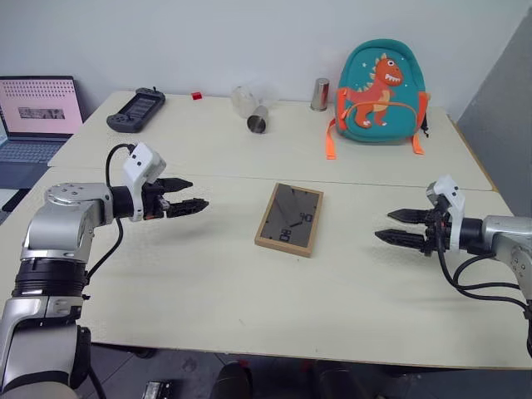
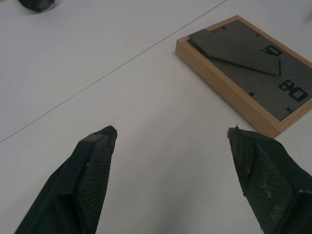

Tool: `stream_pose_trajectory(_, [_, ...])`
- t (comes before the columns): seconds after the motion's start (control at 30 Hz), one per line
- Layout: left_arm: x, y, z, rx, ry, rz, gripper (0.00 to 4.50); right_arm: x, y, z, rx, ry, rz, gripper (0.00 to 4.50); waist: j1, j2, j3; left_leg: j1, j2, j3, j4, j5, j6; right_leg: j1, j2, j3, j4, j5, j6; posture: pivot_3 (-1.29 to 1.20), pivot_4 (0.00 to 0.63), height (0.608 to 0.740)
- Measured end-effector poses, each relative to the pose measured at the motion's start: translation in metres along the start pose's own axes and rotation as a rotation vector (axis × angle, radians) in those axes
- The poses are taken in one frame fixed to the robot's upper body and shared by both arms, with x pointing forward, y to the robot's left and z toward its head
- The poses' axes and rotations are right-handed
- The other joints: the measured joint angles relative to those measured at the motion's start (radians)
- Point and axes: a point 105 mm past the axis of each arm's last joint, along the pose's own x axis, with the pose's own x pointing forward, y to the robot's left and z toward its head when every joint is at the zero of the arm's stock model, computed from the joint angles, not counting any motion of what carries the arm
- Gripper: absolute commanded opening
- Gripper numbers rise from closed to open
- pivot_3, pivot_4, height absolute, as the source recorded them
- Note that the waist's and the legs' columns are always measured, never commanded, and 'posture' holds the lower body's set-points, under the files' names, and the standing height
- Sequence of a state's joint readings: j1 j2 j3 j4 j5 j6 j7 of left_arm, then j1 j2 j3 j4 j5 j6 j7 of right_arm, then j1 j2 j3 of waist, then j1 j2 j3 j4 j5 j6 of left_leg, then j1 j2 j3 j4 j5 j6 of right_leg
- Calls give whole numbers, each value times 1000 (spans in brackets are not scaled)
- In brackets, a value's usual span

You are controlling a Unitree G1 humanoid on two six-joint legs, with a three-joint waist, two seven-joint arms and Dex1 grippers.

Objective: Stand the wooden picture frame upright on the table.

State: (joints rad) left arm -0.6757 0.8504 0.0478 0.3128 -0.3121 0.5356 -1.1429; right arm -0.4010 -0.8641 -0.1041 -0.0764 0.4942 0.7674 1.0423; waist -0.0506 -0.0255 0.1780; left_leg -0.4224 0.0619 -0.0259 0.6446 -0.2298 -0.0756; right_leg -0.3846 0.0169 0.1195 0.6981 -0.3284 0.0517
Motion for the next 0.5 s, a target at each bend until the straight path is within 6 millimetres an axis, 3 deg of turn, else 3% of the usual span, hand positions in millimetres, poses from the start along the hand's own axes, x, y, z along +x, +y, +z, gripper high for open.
stream_pose_trajectory(0.23, [4, 1, 3, 5, -19, 0, 1486, 4, -2, 1, 1, -21, -22, 1103, 0, 0, 0, 0, 0, 0, 0, 0, 0, 0, 0, 0, 0, 0, 0, 0, 150, 740])
stream_pose_trajectory(0.37, [21, -7, 1, 8, -43, -20, 666, 20, -1, 0, -3, -57, -46, 213, 0, 0, 0, 0, 0, 0, 1, 0, 0, 0, 0, 0, 1, 0, 0, 0, 150, 740])
stream_pose_trajectory(0.43, [33, -12, -5, 5, -42, -29, 196, 31, 1, -3, 2, -58, -53, 0, 0, 0, 0, 0, 0, 0, 1, 0, 0, 0, 0, 0, 1, 0, 0, 0, 150, 740])
stream_pose_trajectory(0.5, [48, -19, -11, 4, -51, -31, 10, 46, 7, -7, 11, -66, -48, 0, 1, 0, 0, 0, 0, 0, 1, 0, 0, 0, 0, 0, 1, 0, 0, 0, 150, 740])
